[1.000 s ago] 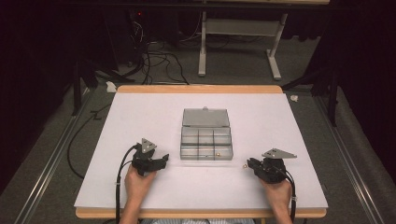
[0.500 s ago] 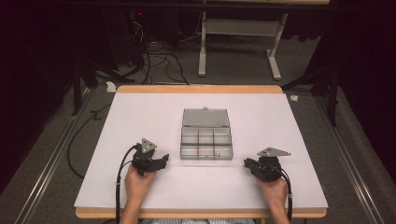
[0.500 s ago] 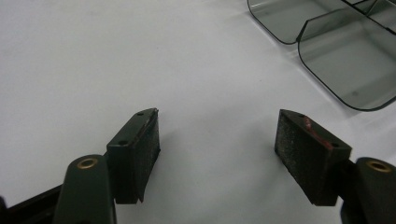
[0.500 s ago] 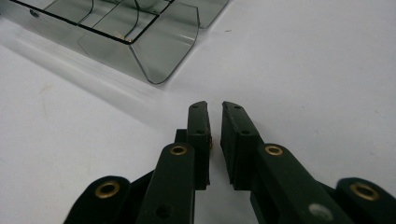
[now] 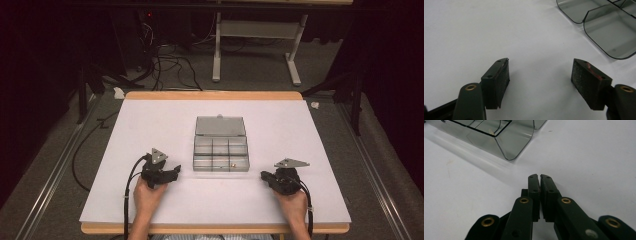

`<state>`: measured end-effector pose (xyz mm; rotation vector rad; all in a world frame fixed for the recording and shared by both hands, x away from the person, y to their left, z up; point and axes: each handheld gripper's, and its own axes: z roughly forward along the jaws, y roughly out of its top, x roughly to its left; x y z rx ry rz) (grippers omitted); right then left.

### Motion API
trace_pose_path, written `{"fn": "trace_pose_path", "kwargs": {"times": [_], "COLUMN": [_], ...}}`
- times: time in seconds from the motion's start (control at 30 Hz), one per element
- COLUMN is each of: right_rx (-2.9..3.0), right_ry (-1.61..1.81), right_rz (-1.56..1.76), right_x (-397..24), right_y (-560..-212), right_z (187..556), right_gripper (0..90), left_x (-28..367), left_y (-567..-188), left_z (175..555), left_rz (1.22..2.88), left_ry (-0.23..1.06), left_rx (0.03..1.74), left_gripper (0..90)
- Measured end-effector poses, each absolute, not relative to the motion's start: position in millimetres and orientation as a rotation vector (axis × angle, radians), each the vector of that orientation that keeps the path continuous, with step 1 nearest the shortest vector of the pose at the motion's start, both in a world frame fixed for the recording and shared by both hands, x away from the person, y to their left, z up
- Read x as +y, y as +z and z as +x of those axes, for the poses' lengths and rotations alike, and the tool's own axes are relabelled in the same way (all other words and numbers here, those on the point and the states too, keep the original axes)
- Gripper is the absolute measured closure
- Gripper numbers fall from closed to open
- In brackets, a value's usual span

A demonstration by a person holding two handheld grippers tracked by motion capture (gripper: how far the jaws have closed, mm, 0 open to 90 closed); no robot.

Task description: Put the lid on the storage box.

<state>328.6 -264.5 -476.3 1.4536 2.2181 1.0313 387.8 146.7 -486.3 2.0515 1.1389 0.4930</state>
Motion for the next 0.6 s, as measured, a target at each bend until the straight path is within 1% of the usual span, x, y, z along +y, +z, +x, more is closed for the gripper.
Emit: {"fn": "trace_pose_path", "kwargs": {"times": [0.6], "right_rx": [2.238], "right_ry": [1.001], "right_rz": [1.425], "right_x": [-261.6], "right_y": [-473.7], "right_z": [328.9], "right_gripper": [89.0], "left_x": [146.8], "left_y": [-486.3], "left_z": [387.9], "left_rz": [2.052], "left_ry": [0.492], "left_rx": [1.138], "left_gripper": [30.9]}}
